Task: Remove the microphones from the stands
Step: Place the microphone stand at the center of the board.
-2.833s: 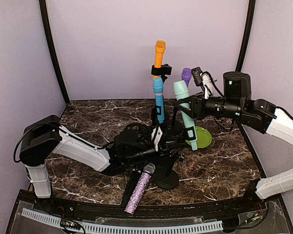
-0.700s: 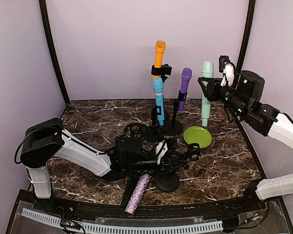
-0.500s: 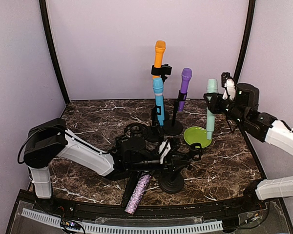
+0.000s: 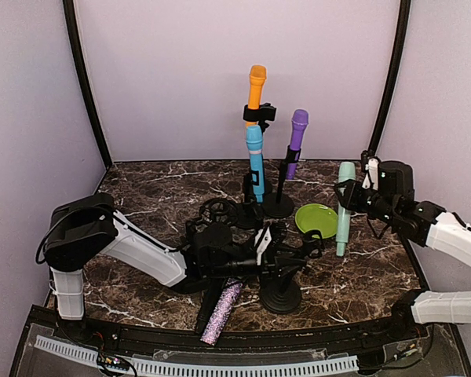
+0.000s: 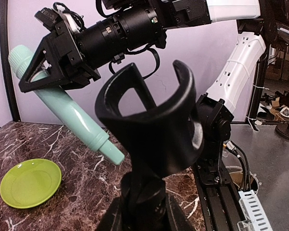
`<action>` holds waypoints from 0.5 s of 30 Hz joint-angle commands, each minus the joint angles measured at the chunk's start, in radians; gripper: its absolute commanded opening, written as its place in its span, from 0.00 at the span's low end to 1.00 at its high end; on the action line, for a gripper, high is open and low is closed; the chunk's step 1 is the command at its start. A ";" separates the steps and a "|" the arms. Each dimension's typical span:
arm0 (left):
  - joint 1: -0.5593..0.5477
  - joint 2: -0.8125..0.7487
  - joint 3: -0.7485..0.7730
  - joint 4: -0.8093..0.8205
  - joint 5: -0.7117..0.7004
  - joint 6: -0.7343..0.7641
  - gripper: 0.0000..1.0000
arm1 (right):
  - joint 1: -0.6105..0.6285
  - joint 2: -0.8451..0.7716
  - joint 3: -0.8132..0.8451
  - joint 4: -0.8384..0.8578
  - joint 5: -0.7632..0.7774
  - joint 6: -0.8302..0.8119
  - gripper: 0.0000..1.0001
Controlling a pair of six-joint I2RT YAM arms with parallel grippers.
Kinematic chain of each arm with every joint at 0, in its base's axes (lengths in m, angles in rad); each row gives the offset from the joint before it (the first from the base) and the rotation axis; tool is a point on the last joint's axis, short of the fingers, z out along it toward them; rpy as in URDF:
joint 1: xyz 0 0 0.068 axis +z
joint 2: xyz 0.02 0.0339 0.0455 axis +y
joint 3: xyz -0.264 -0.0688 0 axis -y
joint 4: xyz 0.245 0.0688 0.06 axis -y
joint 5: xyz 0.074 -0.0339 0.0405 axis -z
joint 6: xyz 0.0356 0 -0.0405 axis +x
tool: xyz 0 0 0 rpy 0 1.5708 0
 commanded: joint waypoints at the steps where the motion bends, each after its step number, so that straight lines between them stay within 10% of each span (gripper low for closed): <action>1: -0.005 -0.053 -0.066 0.053 0.038 -0.019 0.07 | -0.015 -0.041 -0.035 -0.076 0.059 0.071 0.00; 15: -0.005 -0.160 -0.118 -0.035 0.039 0.006 0.51 | -0.037 -0.050 -0.223 -0.040 0.063 0.265 0.00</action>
